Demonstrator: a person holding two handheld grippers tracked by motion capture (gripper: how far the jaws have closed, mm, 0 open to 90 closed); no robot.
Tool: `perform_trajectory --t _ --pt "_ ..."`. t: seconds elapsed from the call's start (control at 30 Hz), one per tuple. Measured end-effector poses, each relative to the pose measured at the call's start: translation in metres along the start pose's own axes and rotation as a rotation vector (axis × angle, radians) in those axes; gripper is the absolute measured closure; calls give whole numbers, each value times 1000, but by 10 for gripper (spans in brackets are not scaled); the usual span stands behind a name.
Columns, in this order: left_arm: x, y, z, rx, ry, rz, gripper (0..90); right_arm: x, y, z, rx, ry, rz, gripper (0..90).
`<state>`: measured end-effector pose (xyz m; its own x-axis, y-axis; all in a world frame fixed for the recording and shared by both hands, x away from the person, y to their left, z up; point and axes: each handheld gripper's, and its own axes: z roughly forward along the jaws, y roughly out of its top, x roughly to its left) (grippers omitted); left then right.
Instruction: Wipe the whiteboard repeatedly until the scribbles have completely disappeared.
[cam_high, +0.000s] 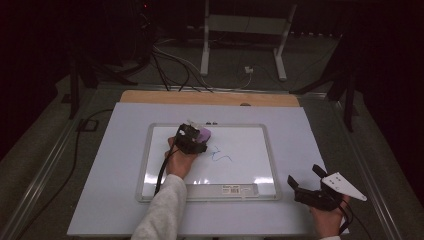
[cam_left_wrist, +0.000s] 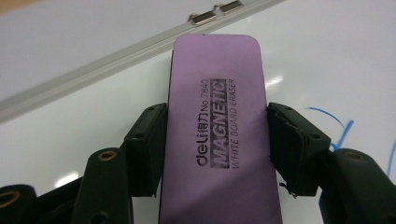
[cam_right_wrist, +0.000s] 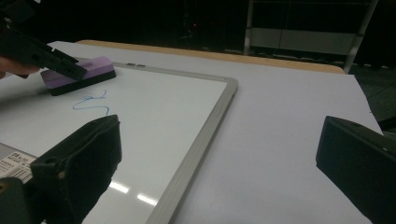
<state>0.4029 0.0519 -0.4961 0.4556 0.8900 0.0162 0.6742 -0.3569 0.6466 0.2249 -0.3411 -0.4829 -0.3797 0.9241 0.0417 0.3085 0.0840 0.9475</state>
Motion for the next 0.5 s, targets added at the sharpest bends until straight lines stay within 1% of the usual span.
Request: perform_trajectory --t 0.03,0.07,0.1,0.17,0.2,0.27,0.3,0.33,0.37,0.4,0.47,0.5 --pt "-3 0 0 2 12 14 421 0 0 0 0 0 -2 6" --pt "-5 0 -1 3 1 25 421 0 0 1 1 2 -2 6" --pt "-9 0 -1 4 -20 38 421 1 0 1 2 3 -2 6" --pt "-20 -2 -4 3 -44 79 421 2 0 2 4 5 -5 6" --pt "-26 -3 -5 1 -66 94 421 2 0 2 4 5 -5 6" --pt "-37 -6 -8 2 -101 138 421 2 0 2 4 5 -7 6" --pt "-42 -8 -9 1 -124 152 421 2 0 2 4 4 -6 6" --pt "-46 -9 -11 1 -137 171 421 2 0 2 3 3 -5 6" --pt "-49 -9 -11 0 -142 183 421 2 0 2 3 3 -5 6" --pt "-50 -10 -12 -2 -134 191 421 2 0 2 4 3 -5 6" --pt "-48 -9 -11 -3 -130 178 420 2 0 2 4 4 -9 6" --pt "-46 -9 -11 -5 -112 176 421 3 0 1 3 4 -8 6"
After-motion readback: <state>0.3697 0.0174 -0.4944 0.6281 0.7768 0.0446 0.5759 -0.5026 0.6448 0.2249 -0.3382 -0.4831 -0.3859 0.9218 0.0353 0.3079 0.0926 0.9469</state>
